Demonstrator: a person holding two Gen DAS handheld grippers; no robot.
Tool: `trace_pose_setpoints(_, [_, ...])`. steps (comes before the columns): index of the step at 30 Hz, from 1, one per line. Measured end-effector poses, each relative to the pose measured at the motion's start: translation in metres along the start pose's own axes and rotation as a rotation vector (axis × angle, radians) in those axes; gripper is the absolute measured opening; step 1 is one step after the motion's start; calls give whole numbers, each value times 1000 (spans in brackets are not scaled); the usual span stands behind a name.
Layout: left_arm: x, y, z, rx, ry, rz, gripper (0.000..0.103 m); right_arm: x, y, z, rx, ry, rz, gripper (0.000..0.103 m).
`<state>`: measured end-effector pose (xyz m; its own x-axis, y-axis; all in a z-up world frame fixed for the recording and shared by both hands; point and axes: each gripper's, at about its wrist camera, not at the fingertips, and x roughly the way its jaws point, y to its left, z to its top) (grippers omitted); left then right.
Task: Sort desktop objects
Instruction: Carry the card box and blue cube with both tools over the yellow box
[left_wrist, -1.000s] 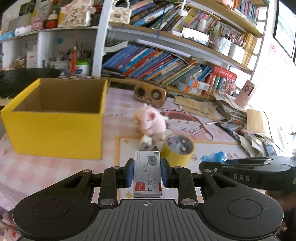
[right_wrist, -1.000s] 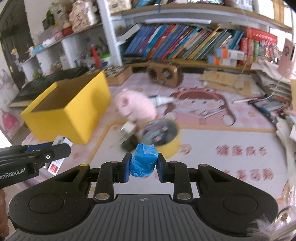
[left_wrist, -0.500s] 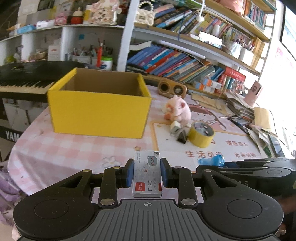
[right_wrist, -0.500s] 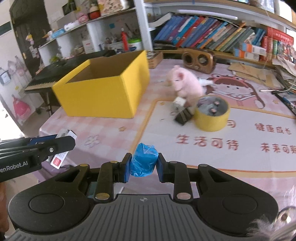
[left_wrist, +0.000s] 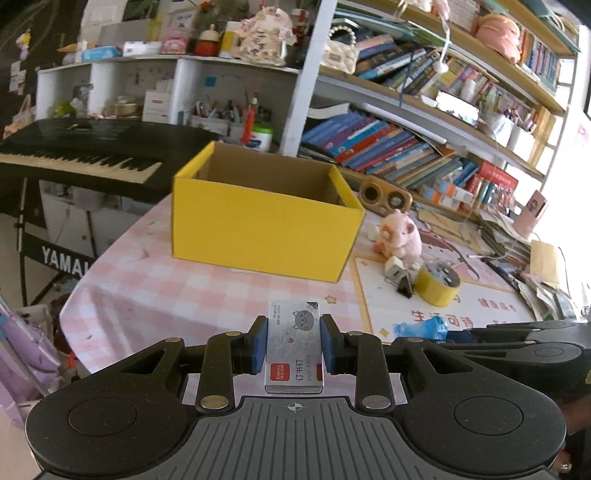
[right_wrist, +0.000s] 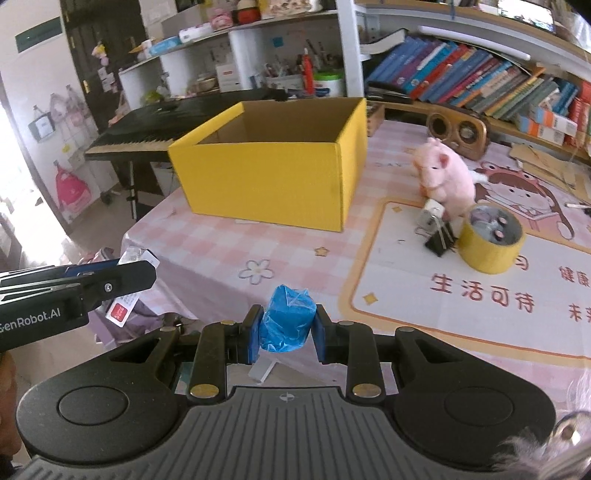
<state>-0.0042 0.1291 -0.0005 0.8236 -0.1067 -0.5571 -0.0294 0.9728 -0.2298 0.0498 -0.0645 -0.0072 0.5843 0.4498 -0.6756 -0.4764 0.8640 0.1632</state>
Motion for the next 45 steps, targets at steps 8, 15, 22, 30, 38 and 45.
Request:
trace_pose_setpoints(8, [-4,13,3,-19,-15,26,28,7,16,8,-35,-1,24,26])
trace_pose_setpoints(15, [1,14,5,-15,-6,15,28,11,21,14,-58,6,37,26])
trace_pose_setpoints(22, [9,16,8,-26,-1,13,28,17,16,18,-43,18,30,26])
trace_pose_setpoints(30, [23,19,18,-38,-7,42,28,31,12,32,-68,22,50,26])
trace_pose_setpoints(38, [40,18,32,-37,-16,65,28,50,5,52,-91,31,72,26])
trace_pose_setpoints(45, [58,11,58,-4,-57,75,28,59,-5,78,-131,-32,79,26])
